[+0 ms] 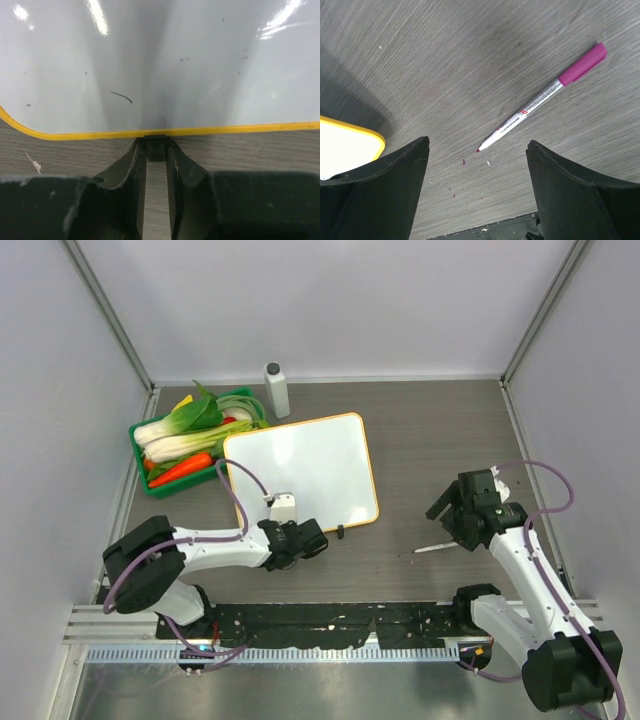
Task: Write a sentence on the whiteboard
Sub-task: Move the whiteboard to the center of the board, then pick up the whiteboard marker from the center of the board.
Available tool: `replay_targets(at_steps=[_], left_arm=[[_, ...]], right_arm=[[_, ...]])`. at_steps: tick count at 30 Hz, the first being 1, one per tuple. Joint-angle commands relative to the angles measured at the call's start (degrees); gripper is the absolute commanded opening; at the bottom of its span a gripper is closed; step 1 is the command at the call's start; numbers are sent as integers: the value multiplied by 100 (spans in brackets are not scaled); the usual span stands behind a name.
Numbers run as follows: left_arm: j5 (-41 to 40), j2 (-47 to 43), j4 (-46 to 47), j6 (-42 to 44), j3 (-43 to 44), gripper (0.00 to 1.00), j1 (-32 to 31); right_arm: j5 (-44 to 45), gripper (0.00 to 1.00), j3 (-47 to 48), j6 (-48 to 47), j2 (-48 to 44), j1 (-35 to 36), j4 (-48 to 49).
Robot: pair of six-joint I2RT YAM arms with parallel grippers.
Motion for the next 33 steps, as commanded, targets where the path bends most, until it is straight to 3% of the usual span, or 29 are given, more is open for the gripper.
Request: replay_targets(at_steps=[1, 5, 7, 8, 29, 33], left_arm=[[524, -15, -931, 14, -295, 30, -126], [524, -234, -861, 102, -392, 67, -170], [489, -322, -895, 94, -427, 80, -170], [480, -366, -896, 102, -436, 81, -170], [629, -982, -861, 418, -331, 84, -170], [630, -1184, -1027, 550, -173, 84, -170]], right_arm=[[-57, 81, -156, 449, 121, 25, -145], [21, 79, -139, 467, 473, 25, -84], [57, 78, -121, 485, 606, 25, -31], [74, 77, -138, 493, 684, 25, 47], [725, 59, -490, 195, 1678, -388, 750], [646, 50, -701, 195, 1827, -485, 997]])
